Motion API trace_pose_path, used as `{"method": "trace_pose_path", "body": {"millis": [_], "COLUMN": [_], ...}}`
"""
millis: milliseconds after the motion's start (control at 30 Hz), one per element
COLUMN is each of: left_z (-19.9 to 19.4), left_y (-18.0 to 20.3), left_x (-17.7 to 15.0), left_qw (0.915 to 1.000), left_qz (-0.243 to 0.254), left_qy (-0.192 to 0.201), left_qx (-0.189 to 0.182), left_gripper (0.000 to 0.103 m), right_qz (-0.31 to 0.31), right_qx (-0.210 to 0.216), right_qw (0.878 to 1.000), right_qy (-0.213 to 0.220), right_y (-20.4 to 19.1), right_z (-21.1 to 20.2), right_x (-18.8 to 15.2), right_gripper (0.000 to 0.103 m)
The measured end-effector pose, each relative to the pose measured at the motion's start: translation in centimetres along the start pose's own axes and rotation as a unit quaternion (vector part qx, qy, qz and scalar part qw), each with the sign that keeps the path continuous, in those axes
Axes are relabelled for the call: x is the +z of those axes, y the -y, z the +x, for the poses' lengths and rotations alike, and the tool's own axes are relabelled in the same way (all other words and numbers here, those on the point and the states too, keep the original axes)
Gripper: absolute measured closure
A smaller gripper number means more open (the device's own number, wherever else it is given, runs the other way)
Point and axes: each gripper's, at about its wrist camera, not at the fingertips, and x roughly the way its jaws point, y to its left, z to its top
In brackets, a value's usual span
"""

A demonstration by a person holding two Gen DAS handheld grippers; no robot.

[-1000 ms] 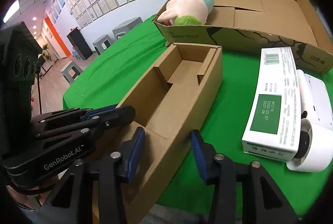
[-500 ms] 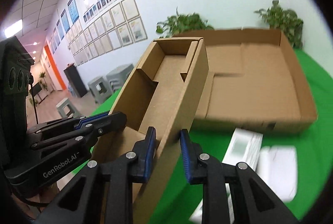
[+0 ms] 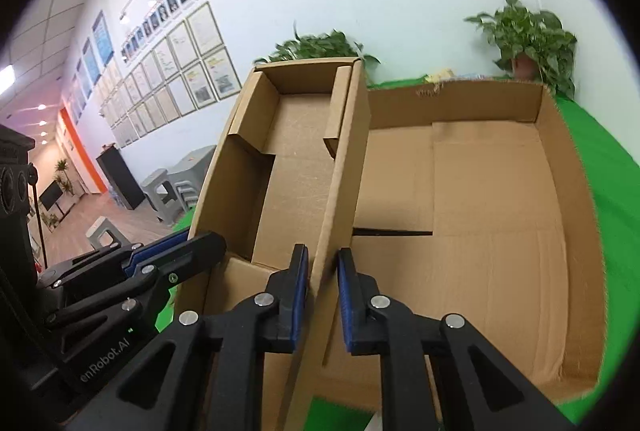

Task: Organize objects
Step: 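Lower the cardboard insert into the large box beside the pig and release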

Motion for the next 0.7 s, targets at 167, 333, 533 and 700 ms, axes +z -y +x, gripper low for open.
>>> {"method": "trace_pose_path", "body": {"millis": [167,333,533,700], "left_z": [5.6,9.1,10.7,11.3], "left_y": [-2.0,-3.3,-4.9,-6.1], "left_x": [0.8,1.3,1.6,1.7], "left_qw": [0.9985,0.9970,0.9957,0.9946], "left_qz": [-0.032,-0.038,-0.056,-0.051], "left_qy": [-0.044,-0.068,-0.074,-0.089], "left_qx": [-0.005,0.002,0.005,0.011], "left_gripper": [0.095,0.096,0.096,0.097], "right_qz": [0.026,0.029,0.029,0.042], "right_qx": [0.001,-0.005,-0.015,-0.025], "right_qw": [0.999,0.998,0.999,0.997], "right_qy": [-0.039,-0.046,-0.038,-0.052], "right_y": [1.7,1.8,1.8,2.5], "right_z": [4.4,5.7,6.5,8.7], "right_x": [0.5,0.6,1.6,1.6], "right_gripper": [0.090,0.090,0.090,0.093]}}
